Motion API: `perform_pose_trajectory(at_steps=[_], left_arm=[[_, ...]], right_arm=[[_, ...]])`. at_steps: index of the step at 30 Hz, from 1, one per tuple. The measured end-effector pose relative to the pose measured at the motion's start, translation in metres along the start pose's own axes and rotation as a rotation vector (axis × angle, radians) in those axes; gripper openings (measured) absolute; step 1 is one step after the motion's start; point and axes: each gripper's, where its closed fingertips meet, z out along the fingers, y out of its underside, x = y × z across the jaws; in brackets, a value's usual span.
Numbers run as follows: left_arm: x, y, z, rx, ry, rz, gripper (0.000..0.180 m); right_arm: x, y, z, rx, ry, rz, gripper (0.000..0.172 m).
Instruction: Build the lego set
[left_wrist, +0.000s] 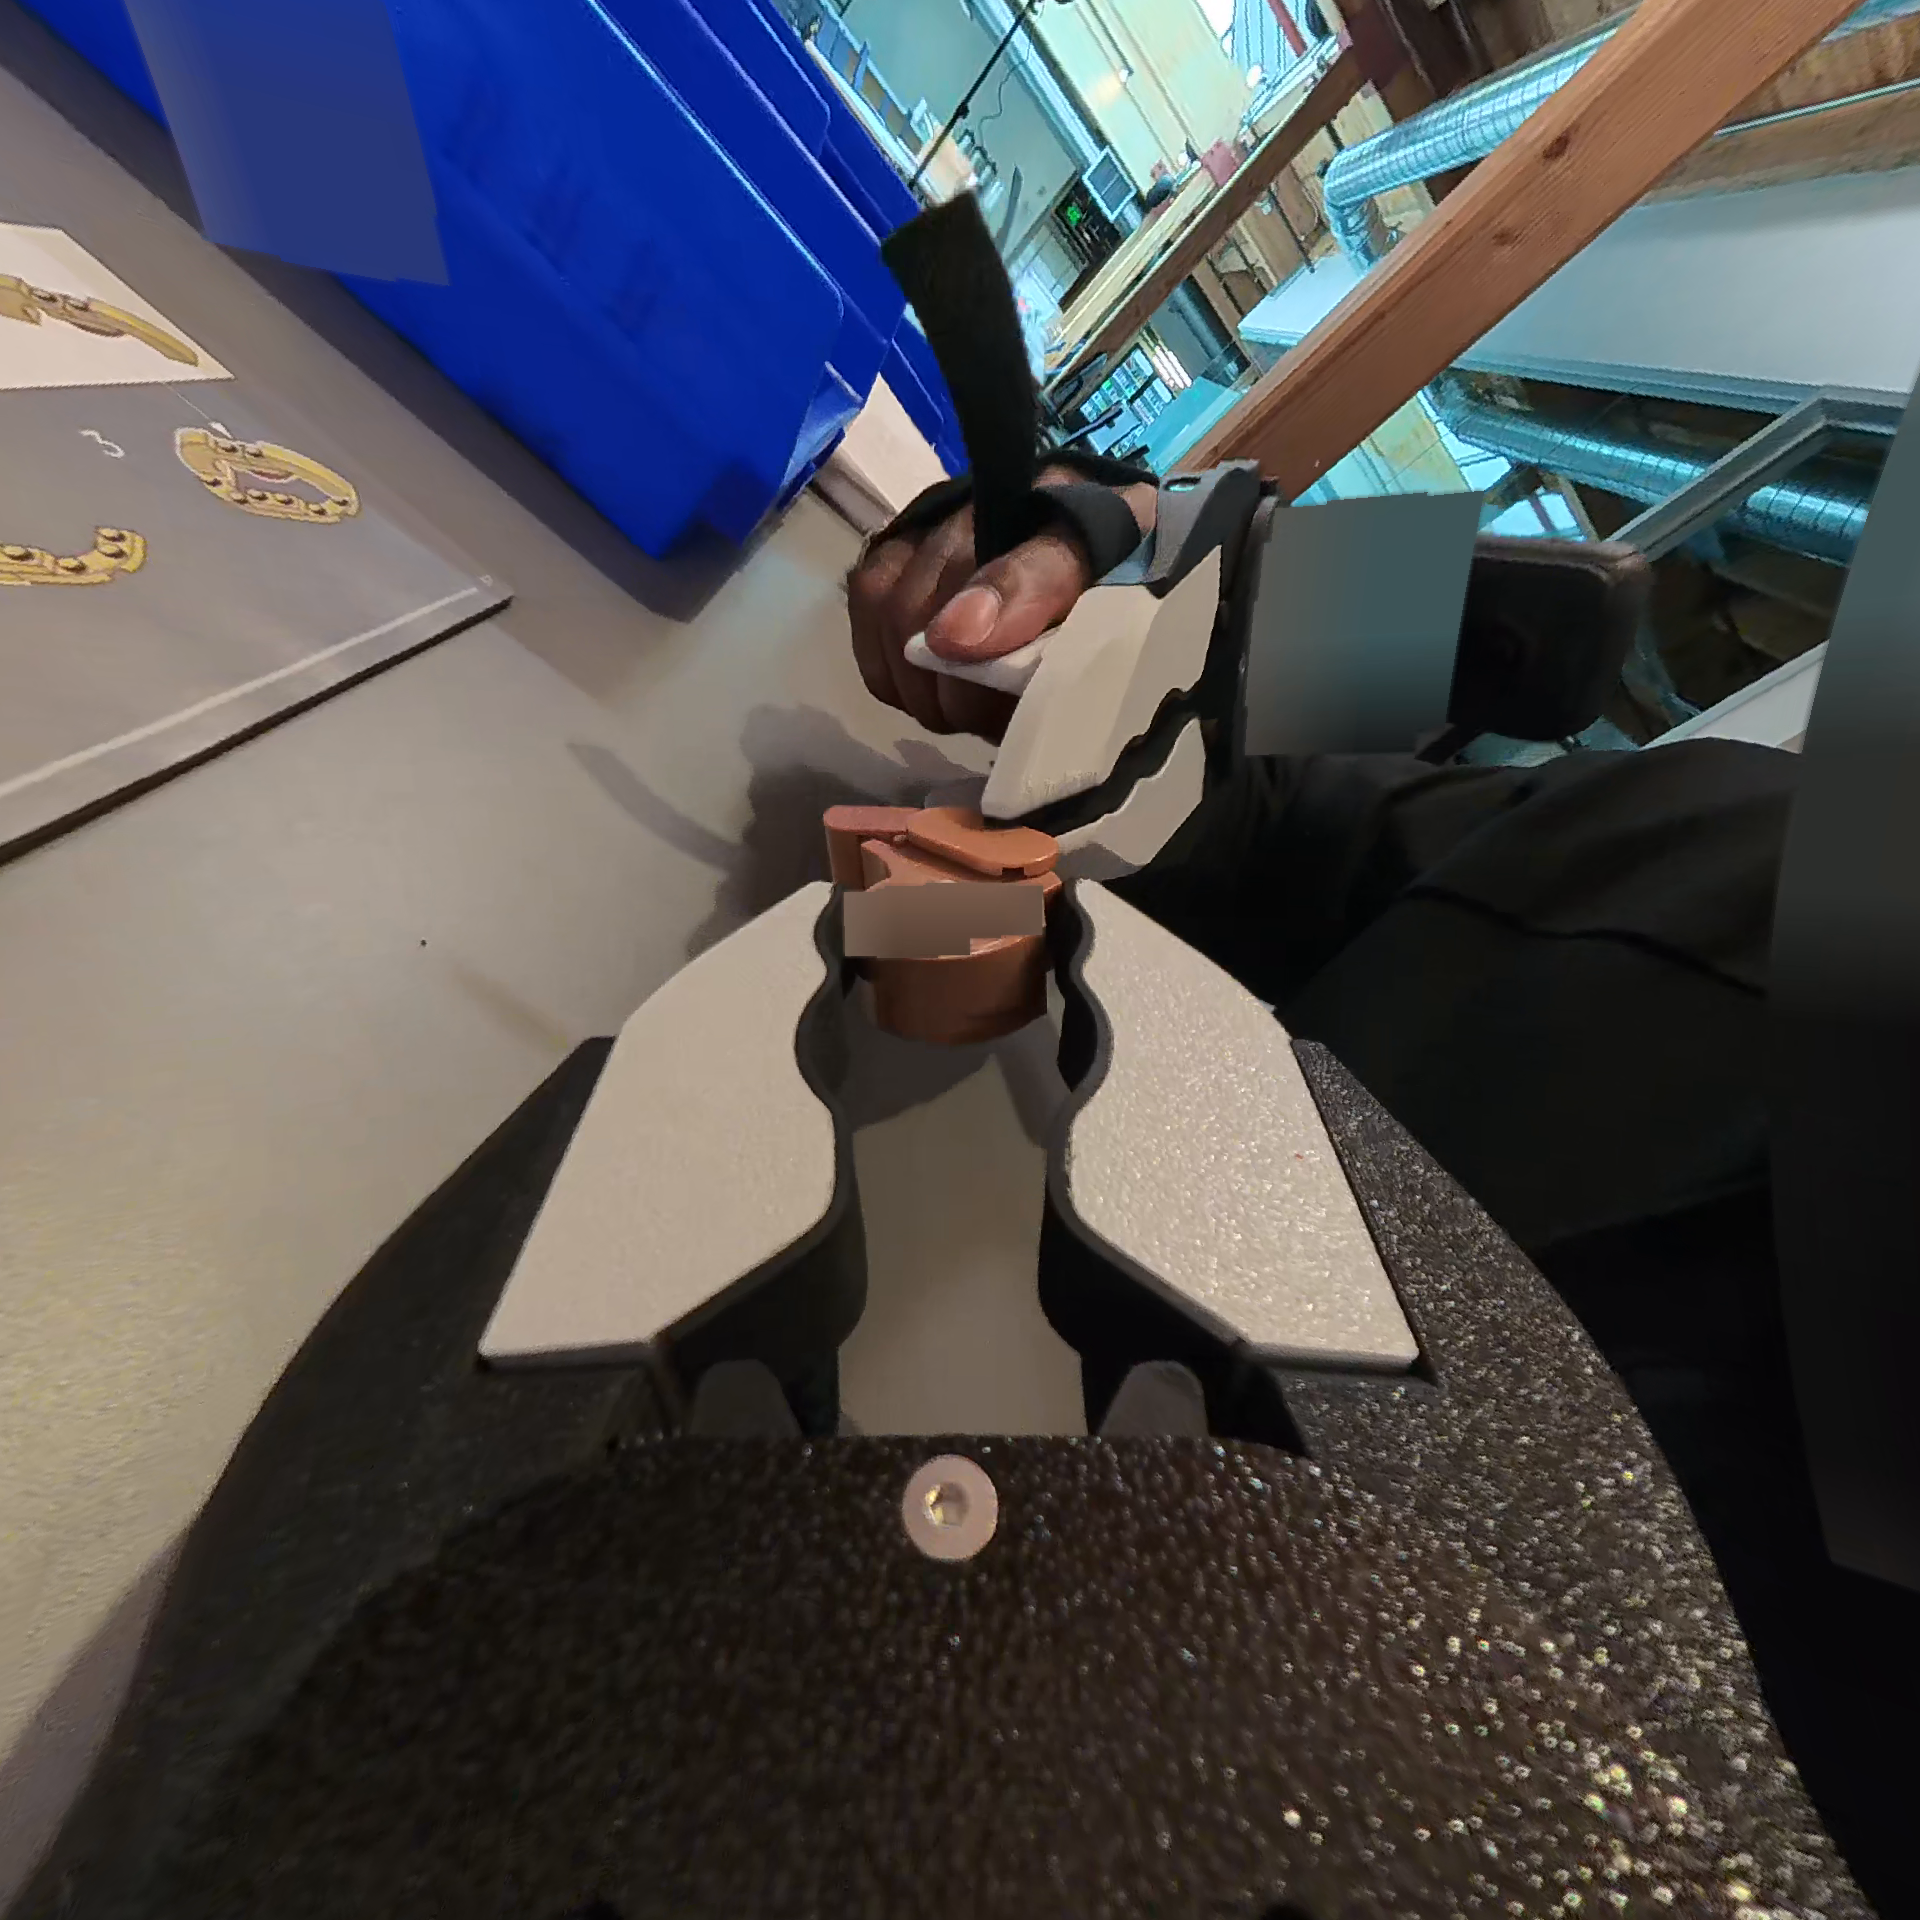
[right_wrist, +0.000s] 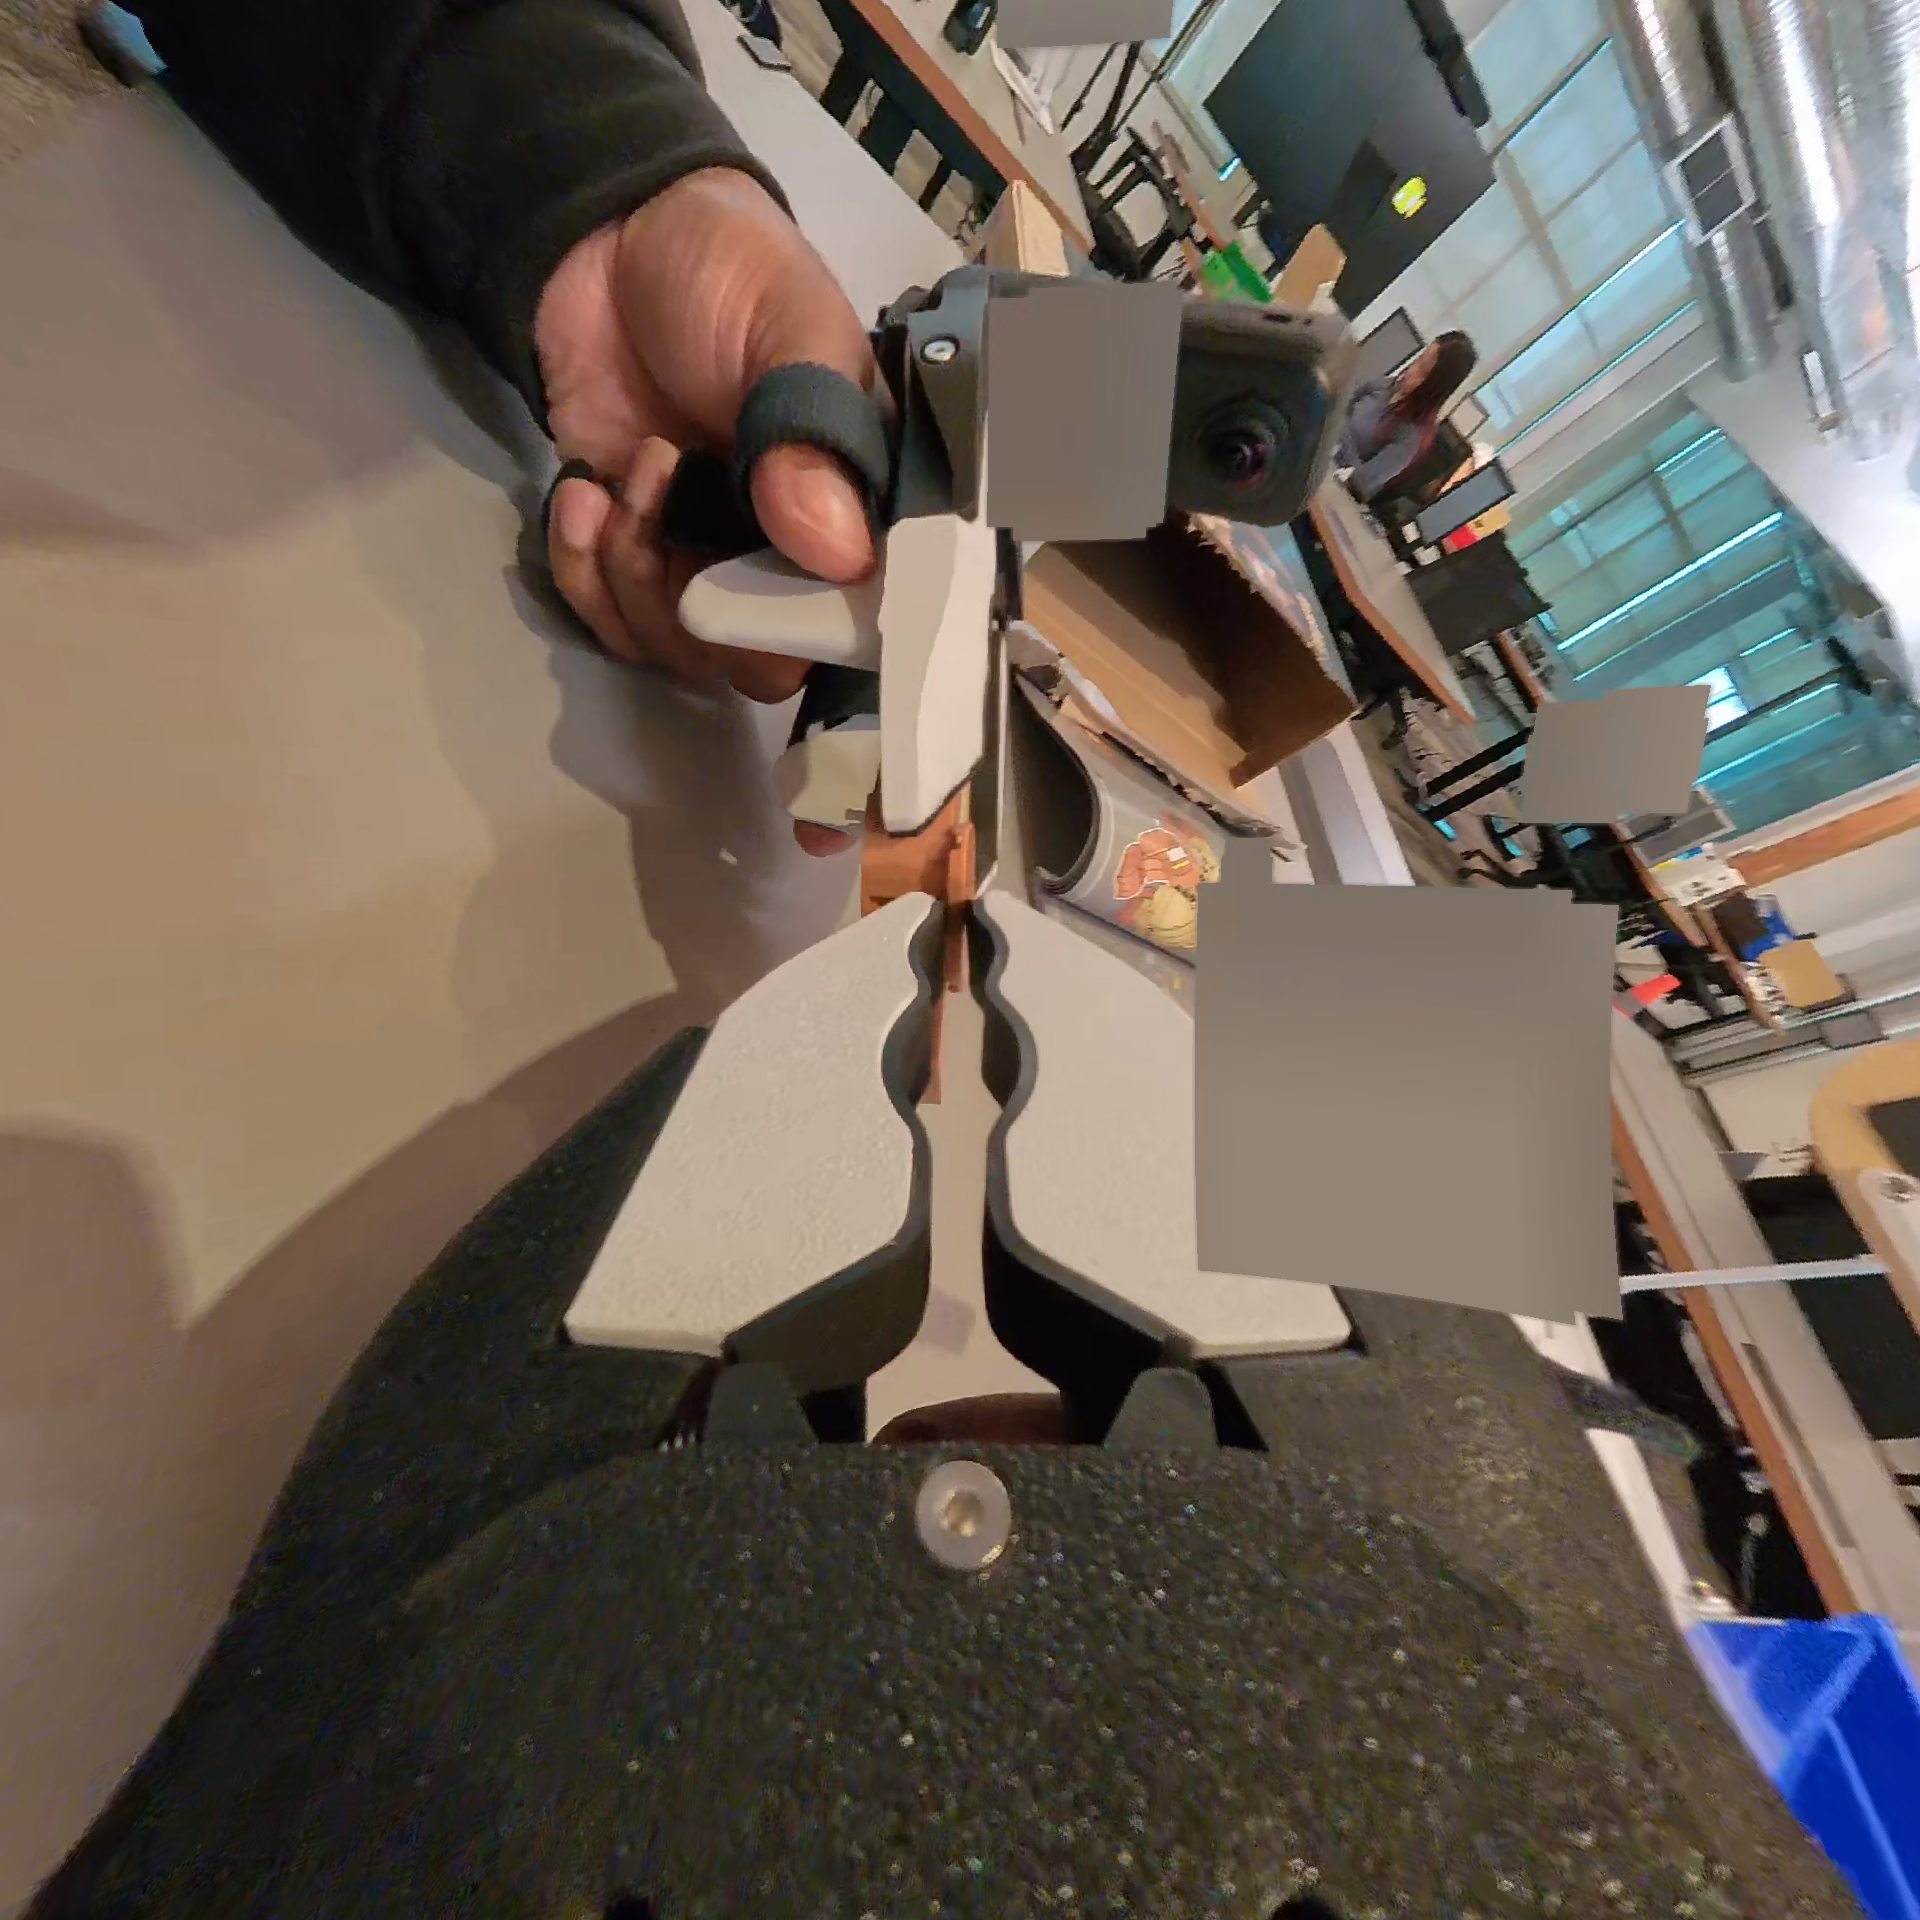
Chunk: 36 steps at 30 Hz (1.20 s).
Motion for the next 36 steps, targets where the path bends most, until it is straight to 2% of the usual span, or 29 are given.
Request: perform_pose_trajectory(at_steps=[7,26,28,36], left_arm=[[-0.001,0.005,0.003,-0.035,-0.038,0.050,0.036],[-0.001,0.001,0.003,-0.033,-0.127,0.313,0.036],[0.000,0.001,0.005,-0.034,-0.146,0.359,0.036],[0.003,-0.006,0.001,0.013,-0.109,0.333,0.036]], right_arm=[[-0.006,0.003,-0.001,-0.029,-0.092,0.089,0.003],[0.002,0.004,-0.002,0.060,-0.191,0.494,0.002],[0.001,0.005,-0.002,0.061,-0.196,0.484,0.002],[0.001,-0.001,-0.003,0.029,-0.103,0.251,0.002]])
